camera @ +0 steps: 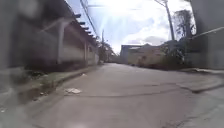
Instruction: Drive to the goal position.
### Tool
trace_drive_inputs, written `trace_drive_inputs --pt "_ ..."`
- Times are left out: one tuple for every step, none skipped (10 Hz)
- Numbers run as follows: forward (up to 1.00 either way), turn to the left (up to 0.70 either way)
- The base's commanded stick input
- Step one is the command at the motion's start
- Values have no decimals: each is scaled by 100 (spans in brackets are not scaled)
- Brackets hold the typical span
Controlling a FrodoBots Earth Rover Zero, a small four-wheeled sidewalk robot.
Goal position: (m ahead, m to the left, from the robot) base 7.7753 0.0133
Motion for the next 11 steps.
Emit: trace_drive_inputs --pt "100 0" --pt "100 0" --pt "100 -35" --pt "100 -40" --pt "100 -40" --pt "100 -40" --pt "100 -40" --pt "100 -40" --pt "100 -40" --pt "100 -22" --pt "100 0"
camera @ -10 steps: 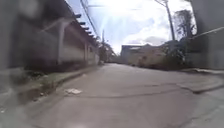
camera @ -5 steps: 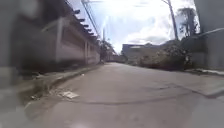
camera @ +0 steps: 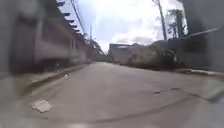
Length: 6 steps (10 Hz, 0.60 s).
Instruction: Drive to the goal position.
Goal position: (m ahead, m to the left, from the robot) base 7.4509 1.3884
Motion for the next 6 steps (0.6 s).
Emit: trace_drive_inputs --pt "100 0" --pt "100 0" --pt "100 0" --pt "100 0" --pt "100 0" --pt "100 0"
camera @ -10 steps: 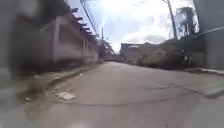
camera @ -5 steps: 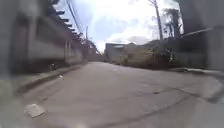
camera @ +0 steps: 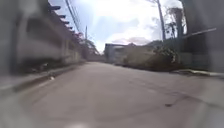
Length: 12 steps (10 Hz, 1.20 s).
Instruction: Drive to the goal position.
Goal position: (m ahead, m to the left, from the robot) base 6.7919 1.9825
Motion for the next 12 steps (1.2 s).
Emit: trace_drive_inputs --pt "100 0" --pt "100 0" --pt "100 0" --pt "100 0" --pt "100 0" --pt "100 0" --pt "100 0" --pt "100 0" --pt "100 0" --pt "100 0" --pt "100 0" --pt "100 0"
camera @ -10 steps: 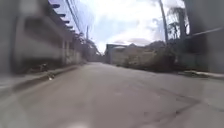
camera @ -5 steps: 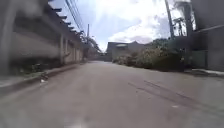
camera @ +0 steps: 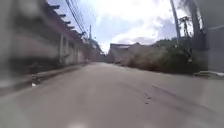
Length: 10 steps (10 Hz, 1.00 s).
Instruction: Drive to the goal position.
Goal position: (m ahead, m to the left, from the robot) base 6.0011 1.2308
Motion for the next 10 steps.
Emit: trace_drive_inputs --pt "100 0" --pt "100 0" --pt "100 0" --pt "100 0" --pt "100 0" --pt "100 0" --pt "100 0" --pt "100 0" --pt "100 0" --pt "100 0"
